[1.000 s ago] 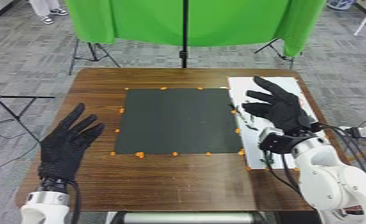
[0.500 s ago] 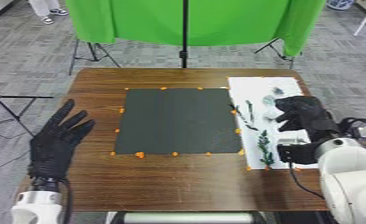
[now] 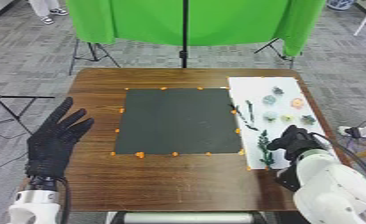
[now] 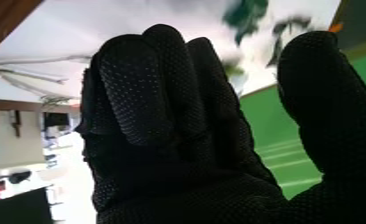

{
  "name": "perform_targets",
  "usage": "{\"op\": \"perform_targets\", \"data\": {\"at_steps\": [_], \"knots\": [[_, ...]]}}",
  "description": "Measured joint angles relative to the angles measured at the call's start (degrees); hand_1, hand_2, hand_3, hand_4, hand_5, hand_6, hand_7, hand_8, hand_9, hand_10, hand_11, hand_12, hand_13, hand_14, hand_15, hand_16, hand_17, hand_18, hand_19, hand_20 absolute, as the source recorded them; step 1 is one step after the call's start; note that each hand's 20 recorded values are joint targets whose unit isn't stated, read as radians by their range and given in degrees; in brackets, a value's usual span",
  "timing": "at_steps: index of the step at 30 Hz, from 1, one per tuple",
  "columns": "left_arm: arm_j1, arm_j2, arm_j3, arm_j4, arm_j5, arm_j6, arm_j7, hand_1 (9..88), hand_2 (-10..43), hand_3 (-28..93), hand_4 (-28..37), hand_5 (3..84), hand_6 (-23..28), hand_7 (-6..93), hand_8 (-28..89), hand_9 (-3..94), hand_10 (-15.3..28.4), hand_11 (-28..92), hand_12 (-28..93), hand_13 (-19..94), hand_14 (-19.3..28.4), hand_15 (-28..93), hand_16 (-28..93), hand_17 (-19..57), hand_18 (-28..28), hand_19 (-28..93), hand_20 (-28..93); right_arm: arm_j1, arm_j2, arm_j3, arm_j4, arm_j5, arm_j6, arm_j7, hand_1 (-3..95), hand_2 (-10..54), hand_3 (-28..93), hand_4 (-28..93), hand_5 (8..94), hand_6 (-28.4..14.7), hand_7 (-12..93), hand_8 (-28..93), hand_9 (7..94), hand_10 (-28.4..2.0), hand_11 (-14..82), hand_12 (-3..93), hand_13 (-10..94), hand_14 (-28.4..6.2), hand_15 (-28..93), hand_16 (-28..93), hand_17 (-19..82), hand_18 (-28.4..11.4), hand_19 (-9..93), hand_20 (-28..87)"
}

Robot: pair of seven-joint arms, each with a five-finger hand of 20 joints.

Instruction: Arrange flowers

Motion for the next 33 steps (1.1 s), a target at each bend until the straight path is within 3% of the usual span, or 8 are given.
{"op": "perform_targets", "data": {"at_steps": [10,15,20,26,29,33], "knots": [[0.0,-0.5,-0.35,-0.03,0.08,0.05,-0.89,22.5,5.4,80,-26.9,34.0,5.3,11.9,-10,34.6,17.9,19,11,27,27.2,48,-6,-6.9,28.4,54,13,6.6,0.9,-10.4,3.9,-5.7,-2.6,1.2,33.3,-6.4,75,-24,63.2,-10.0,28,-13,66.0,-22.0,48.8,16.9,69,-14.6,70,10,34,-28.4,93,8],[-0.1,-1.01,-0.72,-0.08,0.12,0.04,-1.55,22.7,5.6,80,-26.8,34.0,5.4,12.0,-10,34.6,18.0,19,11,27,27.3,48,-6,-6.9,28.4,54,13,12.4,1.2,-19.1,7.2,-12.9,-2.1,3.2,38.5,-9.0,76,-26,67.2,-8.1,34,-14,69.7,-20.1,50.1,17.5,73,-12.5,69,11,37,-27.7,93,11],[-0.1,-1.26,-0.76,-0.13,0.17,0.04,-1.93,22.7,5.4,80,-26.7,33.9,5.5,12.1,-10,34.6,18.0,19,11,27,27.2,48,-6,-6.9,28.4,54,14,16.2,0.8,-23.4,9.1,-15.2,-2.9,3.9,54.3,-9.5,69,-28,78.0,-5.0,37,8,80.9,-14.6,47.6,23.0,82,-9.2,68,15,43,-25.8,93,22],[0.3,-1.27,-0.91,-0.46,0.13,0.12,-1.74,22.6,5.3,80,-26.8,33.9,5.5,12.1,-10,34.7,18.0,19,11,27,27.2,49,-6,-6.9,28.4,54,14,17.0,0.7,-24.9,9.9,-16.1,-3.6,3.3,56.7,-9.5,71,-28,84.4,-5.2,31,15,86.3,-13.0,46.4,24.7,87,-7.3,67,17,48,-24.4,93,31],[0.7,-1.27,-1.39,-0.73,0.13,0.12,-1.73,22.5,5.2,80,-26.8,33.9,5.5,12.1,-10,34.8,18.0,20,11,27,27.2,49,-6,-6.9,28.4,54,14,16.7,1.3,-25.9,10.0,-17.5,-1.3,3.2,56.6,-9.5,72,-28,85.0,-4.9,30,17,86.8,-13.1,46.9,24.5,88,-6.9,68,17,50,-24.1,93,32],[1.2,-1.28,-1.87,-0.98,0.14,0.12,-1.8,22.5,5.1,80,-26.8,33.9,5.5,12.1,-10,34.8,18.1,20,11,27,27.3,49,-6,-6.9,28.4,54,14,15.5,2.8,-26.8,10.3,-19.4,6.4,3.3,56.2,-9.5,73,-28,85.7,-4.7,30,18,87.8,-13.1,47.5,24.1,89,-6.5,68,18,51,-23.9,93,35]]}}
